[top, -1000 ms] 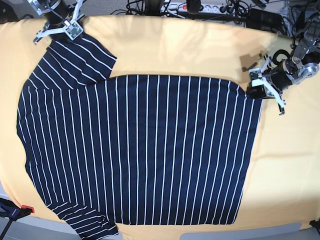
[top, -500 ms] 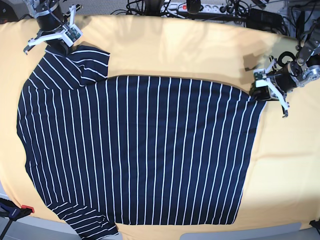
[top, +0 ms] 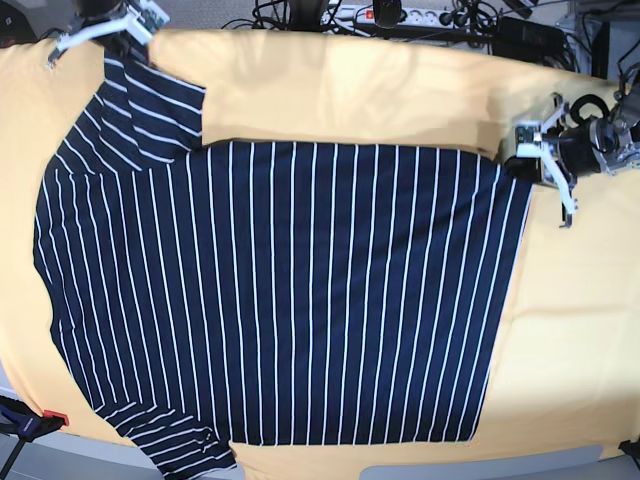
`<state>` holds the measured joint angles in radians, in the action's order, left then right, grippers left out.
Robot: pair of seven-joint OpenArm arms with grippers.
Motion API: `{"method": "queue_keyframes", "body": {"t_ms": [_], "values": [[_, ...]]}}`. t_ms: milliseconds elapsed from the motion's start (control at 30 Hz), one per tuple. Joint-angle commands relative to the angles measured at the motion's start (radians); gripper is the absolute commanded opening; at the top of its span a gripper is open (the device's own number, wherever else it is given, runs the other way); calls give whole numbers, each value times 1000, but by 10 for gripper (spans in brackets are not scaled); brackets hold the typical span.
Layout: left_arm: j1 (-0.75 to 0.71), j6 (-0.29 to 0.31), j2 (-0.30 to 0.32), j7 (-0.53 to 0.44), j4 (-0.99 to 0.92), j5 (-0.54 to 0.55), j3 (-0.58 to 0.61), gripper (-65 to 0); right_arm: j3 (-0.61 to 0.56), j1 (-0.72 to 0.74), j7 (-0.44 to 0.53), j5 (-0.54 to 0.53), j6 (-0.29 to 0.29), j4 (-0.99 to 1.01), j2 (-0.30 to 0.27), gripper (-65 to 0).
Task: Fold the T-shirt properly
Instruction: 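Pull the grasped shirt edge away from the table edge with both grippers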
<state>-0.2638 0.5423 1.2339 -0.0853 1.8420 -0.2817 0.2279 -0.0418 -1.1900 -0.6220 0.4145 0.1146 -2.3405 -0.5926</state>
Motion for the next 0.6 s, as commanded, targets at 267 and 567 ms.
{"method": "queue_keyframes", "body": {"t_ms": [267,567], "values": [[-148,27,134,-11,74,-28,-12,-650,5,-119,-30,36,-29,-16,-7,-650],[-205,151,200,-12,146,-13,-12,-650,3,-119,-98,20,-29,-16,-6,-650]]}}
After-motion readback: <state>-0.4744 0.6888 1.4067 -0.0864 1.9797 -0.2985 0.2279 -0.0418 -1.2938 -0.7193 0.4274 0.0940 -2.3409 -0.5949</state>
